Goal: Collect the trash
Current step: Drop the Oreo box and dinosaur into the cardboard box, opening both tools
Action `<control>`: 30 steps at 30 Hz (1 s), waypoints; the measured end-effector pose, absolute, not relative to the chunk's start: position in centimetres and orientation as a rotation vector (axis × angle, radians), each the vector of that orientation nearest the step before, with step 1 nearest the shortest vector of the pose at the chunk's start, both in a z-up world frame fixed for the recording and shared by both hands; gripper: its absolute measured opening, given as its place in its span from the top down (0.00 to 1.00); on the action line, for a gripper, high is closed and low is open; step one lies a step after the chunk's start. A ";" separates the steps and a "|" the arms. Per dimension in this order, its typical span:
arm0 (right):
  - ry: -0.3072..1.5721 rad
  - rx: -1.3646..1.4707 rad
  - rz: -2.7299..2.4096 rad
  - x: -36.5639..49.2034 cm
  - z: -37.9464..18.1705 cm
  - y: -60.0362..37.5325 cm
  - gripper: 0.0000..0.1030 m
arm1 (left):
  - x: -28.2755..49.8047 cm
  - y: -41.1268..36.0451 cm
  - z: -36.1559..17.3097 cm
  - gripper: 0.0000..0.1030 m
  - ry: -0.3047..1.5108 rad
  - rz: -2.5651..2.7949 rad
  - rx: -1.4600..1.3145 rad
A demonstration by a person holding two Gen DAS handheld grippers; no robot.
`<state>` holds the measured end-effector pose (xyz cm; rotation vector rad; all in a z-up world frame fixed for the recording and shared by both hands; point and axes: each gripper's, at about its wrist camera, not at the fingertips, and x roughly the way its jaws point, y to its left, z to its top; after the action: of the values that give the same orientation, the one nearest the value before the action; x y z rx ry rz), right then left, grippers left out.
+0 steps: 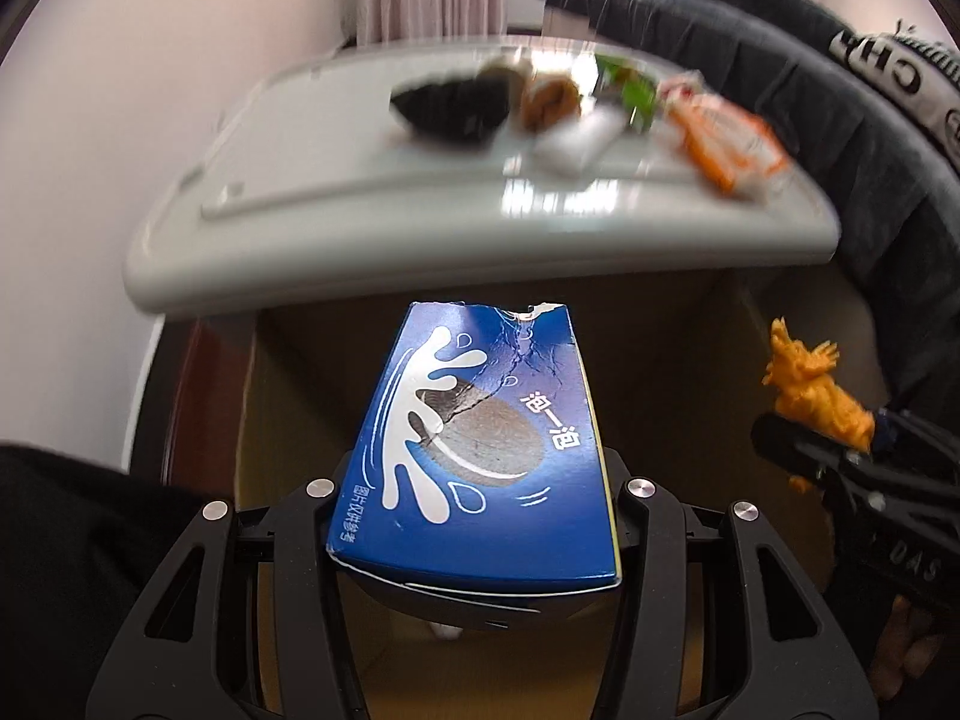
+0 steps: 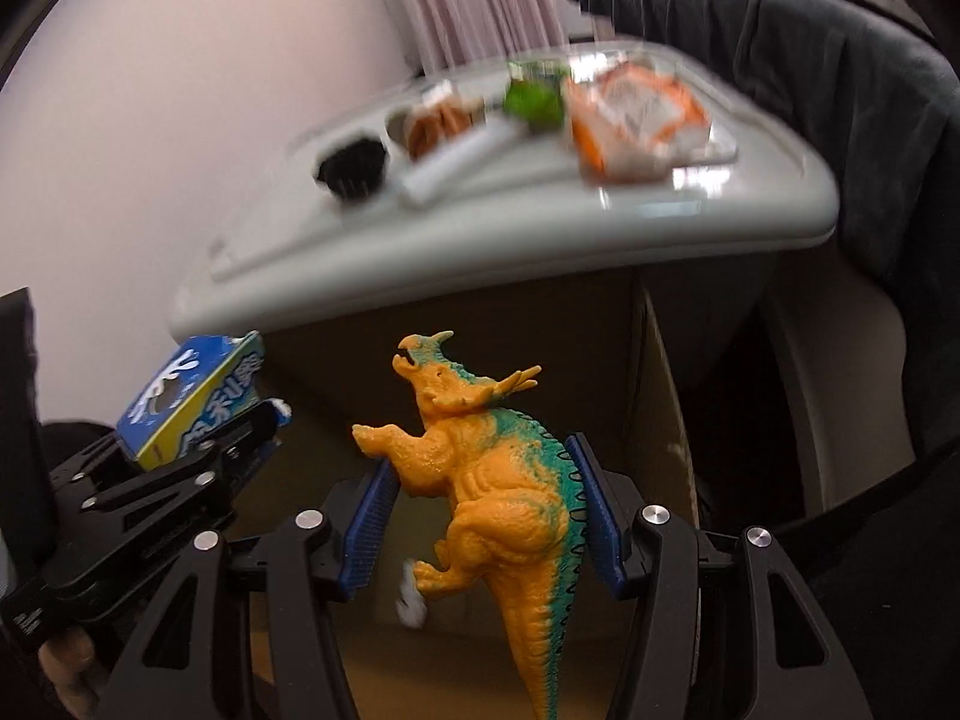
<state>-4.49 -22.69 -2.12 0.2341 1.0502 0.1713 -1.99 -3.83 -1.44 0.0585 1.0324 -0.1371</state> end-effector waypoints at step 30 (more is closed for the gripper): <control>1.063 0.291 0.118 -2.2 -1.4 -25.3 0.19 | -0.3 -2.0 -4.1 0.22 1.112 -0.030 -0.043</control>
<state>-2.24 -25.33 -1.36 0.2913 1.0627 0.1179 -0.26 -1.97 -4.10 -0.0433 1.1118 -0.0302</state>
